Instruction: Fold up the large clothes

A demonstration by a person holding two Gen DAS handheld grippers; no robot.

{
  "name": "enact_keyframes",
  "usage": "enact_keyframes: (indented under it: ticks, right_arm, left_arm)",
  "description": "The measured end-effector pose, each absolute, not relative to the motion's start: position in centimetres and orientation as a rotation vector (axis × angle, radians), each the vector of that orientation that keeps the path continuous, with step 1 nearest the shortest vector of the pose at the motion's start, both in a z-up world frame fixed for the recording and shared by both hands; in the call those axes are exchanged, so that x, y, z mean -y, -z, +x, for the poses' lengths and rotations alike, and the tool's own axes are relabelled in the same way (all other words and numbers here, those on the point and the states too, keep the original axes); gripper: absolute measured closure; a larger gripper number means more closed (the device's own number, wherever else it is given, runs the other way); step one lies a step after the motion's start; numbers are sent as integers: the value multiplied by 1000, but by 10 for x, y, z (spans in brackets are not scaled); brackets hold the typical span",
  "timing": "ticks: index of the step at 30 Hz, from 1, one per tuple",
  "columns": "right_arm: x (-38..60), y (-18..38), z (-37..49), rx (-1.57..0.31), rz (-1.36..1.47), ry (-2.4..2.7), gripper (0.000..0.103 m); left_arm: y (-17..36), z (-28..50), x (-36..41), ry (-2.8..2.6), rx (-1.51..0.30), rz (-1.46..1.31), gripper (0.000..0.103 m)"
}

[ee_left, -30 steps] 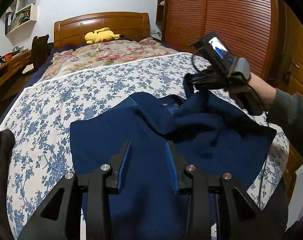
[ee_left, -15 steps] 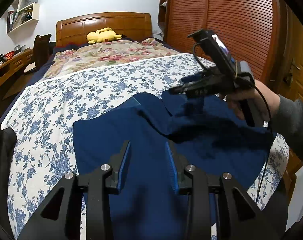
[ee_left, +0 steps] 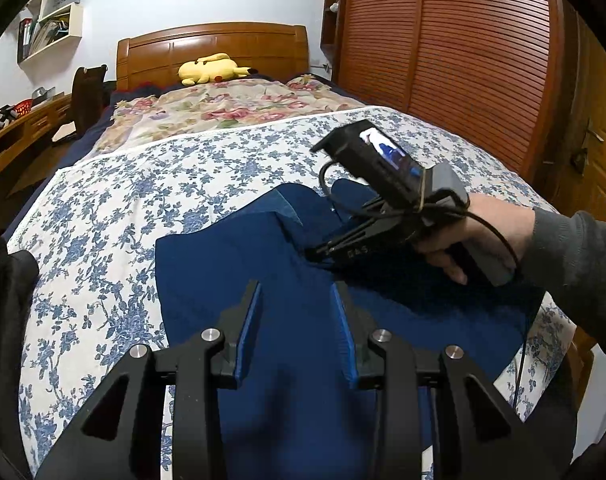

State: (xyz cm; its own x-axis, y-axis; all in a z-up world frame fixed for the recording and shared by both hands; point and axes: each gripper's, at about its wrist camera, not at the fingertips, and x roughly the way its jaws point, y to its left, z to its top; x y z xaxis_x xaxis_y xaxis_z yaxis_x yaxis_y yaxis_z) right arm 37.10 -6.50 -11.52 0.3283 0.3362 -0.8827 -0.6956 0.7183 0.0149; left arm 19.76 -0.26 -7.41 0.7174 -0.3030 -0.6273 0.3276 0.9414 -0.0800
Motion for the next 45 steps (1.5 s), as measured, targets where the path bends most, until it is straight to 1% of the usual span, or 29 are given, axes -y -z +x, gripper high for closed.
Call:
enact_keyframes:
  ticks: [2,3,7,10,15,16,17,18,20,21,23,24,27,29,34,39,40,41,42,45]
  right_arm:
    - [58,116,374,-1008,-447,-706,97]
    - [55,114,374,-997,-464,-709,99]
    - [48,98,374,-896,-486,-673,100]
    - [49,75,376,-756,-481,-583,100]
    - [50,54,377,-594,-443,-461,100]
    - [52,53,378,-601,-421,-472,98]
    - [56,53,381,-628,-401,-487,92]
    - [61,52,383,-645,-392,-478,87]
    - [76,44,384,-642,-363,-463,56]
    - [88,39,385,-634,-344,-457,47]
    - [112,30,388,-632,-324,-424,42]
    - [127,26,389,-635,-317,-398,40]
    - [168,21,392,-662,-301,-309,39]
    - [196,29,399,-697,-307,-238,39]
    - [256,73,420,-852,-272,-127,39]
    - [280,114,443,-985,-213,-93,40]
    - [285,119,450,-1004,-212,-96,44]
    - [286,120,453,-1011,-209,-115,69]
    - [284,119,452,-1002,-218,-139,100]
    - [277,100,445,-910,-257,-171,100]
  left_arm:
    - [74,197,0,347,-688,37,67]
    - [74,197,0,347,-688,37,67]
    - [74,197,-2,346,-687,36,67]
    - [75,197,-2,347,-689,38,67]
    - [78,199,2,348,-700,48,67]
    - [79,199,3,348,-703,52,67]
    - [80,199,4,349,-704,53,67]
    - [80,199,4,349,-705,54,67]
    - [79,199,6,352,-705,57,67]
    - [79,199,6,352,-705,57,67]
    - [79,199,8,355,-704,57,67]
    - [79,199,9,357,-704,57,67]
    - [80,199,12,361,-706,61,67]
    - [80,199,15,365,-707,65,67]
    - [80,200,21,373,-710,71,67]
    - [84,201,28,374,-724,82,67]
    - [85,202,29,373,-727,84,67]
    - [86,202,29,373,-729,85,67]
    - [87,202,30,373,-732,86,67]
    - [87,202,32,374,-737,90,67]
